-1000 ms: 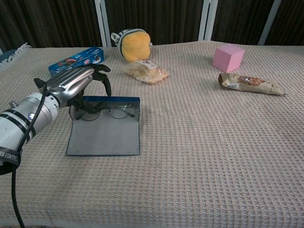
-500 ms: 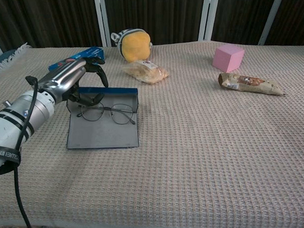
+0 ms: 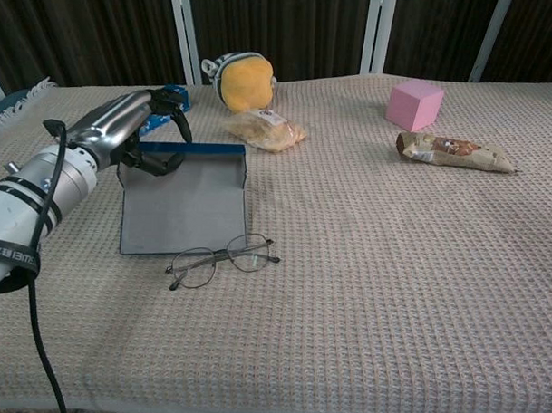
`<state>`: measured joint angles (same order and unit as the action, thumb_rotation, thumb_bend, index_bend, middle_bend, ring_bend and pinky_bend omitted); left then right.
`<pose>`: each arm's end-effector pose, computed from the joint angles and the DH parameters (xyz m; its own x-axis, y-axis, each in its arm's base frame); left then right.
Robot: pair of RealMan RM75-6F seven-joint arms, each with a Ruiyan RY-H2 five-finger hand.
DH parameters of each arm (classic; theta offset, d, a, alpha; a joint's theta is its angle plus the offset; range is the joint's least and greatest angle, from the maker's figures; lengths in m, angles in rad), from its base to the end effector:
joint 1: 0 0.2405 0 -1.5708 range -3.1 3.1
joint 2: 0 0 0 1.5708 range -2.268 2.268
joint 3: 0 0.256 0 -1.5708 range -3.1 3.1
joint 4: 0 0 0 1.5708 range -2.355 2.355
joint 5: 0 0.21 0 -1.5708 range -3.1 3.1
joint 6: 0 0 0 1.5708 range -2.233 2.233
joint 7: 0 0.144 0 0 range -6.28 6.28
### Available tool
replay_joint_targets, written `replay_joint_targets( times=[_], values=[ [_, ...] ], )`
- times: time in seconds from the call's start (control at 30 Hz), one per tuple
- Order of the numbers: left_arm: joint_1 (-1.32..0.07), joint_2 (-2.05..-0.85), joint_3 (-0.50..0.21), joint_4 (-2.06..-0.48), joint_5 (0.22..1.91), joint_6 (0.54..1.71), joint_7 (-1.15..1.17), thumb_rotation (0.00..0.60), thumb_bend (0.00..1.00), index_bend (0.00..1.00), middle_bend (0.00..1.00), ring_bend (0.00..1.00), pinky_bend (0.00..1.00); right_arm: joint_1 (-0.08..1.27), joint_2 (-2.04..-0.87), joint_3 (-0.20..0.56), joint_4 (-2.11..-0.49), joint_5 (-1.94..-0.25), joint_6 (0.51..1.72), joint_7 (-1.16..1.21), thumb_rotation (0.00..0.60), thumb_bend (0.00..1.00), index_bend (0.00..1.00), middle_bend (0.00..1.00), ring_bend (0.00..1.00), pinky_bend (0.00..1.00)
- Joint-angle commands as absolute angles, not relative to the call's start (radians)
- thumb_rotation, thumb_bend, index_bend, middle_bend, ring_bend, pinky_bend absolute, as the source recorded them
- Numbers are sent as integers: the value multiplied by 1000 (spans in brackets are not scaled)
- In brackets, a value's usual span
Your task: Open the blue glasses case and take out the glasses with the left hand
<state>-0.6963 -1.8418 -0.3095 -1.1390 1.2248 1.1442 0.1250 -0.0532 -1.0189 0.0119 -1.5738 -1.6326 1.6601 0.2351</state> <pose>-0.1464 0.3653 -0.0405 0.1753 0.0561 0.9829 0.9571 -0.2437 -0.1568 -0.3197 -0.1287 0.2034 0.3060 0.0675 0.9496 -0.9506 -0.0331 0.3087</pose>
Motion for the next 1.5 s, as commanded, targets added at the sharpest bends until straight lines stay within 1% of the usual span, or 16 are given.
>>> replay_joint_targets(
  times=[0.03, 0.17, 0.33, 0.4, 0.5, 0.57, 0.7, 0.73, 0.77, 0.87, 0.93, 1.0, 1.07, 1.17, 1.27, 1.5],
  values=[
    [-714, -1835, -333, -1134, 1199, 1122, 136, 600, 392, 603, 99, 0, 0, -53, -1019, 13, -1574, -1631, 1659, 235, 600, 127, 0, 0, 0, 0],
    [-747, -1841, -362, -1093, 1152, 1075, 169, 600, 391, 600, 100, 0, 0, -51, -1020, 14, -1576, -1627, 1653, 229, 600, 127, 0, 0, 0, 0],
    [-782, -1854, -386, -1001, 1092, 999, 171, 600, 391, 581, 99, 0, 0, -49, -1020, 18, -1578, -1616, 1647, 224, 600, 128, 0, 0, 0, 0],
    [-790, -1860, -390, -968, 1075, 973, 158, 600, 391, 559, 98, 0, 0, -47, -1020, 20, -1579, -1613, 1644, 222, 600, 127, 0, 0, 0, 0],
    [-797, -1868, -390, -921, 1062, 942, 133, 600, 390, 495, 96, 0, 0, -45, -1020, 20, -1581, -1609, 1637, 218, 600, 128, 0, 0, 0, 0],
    [-800, -1871, -386, -897, 1058, 926, 122, 600, 390, 398, 87, 0, 0, -44, -1021, 20, -1582, -1609, 1635, 213, 600, 128, 0, 0, 0, 0],
    [-796, -1860, -362, -891, 1047, 898, 154, 600, 386, 62, 26, 0, 0, -44, -1023, 20, -1584, -1611, 1634, 206, 600, 127, 0, 0, 0, 0],
    [-790, -1847, -354, -908, 1040, 891, 173, 600, 382, 18, 11, 0, 0, -44, -1024, 19, -1585, -1611, 1634, 204, 600, 127, 0, 0, 0, 0],
    [-787, -1836, -348, -923, 1036, 887, 192, 600, 380, 2, 3, 0, 0, -44, -1024, 19, -1585, -1612, 1634, 203, 600, 127, 0, 0, 0, 0],
    [-766, -1797, -320, -997, 1045, 905, 234, 600, 384, 0, 0, 0, 0, -44, -1025, 17, -1586, -1615, 1633, 199, 600, 127, 0, 0, 0, 0],
    [-740, -1765, -303, -1079, 1079, 950, 222, 600, 384, 1, 0, 0, 0, -43, -1026, 16, -1586, -1619, 1633, 196, 600, 127, 0, 0, 0, 0],
    [-698, -1721, -266, -1187, 1151, 1028, 199, 600, 385, 28, 0, 0, 0, -43, -1029, 15, -1587, -1621, 1633, 189, 600, 128, 0, 0, 0, 0],
    [-660, -1679, -226, -1293, 1211, 1084, 178, 600, 383, 93, 0, 0, 0, -42, -1031, 13, -1588, -1624, 1632, 181, 600, 127, 0, 0, 0, 0],
    [-623, -1615, -169, -1441, 1262, 1105, 172, 600, 378, 152, 0, 0, 0, -40, -1035, 9, -1591, -1632, 1628, 167, 600, 127, 0, 0, 0, 0],
    [-604, -1575, -131, -1553, 1273, 1099, 192, 600, 377, 170, 0, 0, 0, -38, -1038, 6, -1595, -1640, 1625, 156, 600, 127, 0, 0, 0, 0],
    [-587, -1609, -106, -1631, 1240, 1119, 299, 600, 382, 208, 0, 0, 0, -34, -1038, 1, -1599, -1648, 1619, 149, 600, 127, 0, 0, 0, 0]
  ],
)
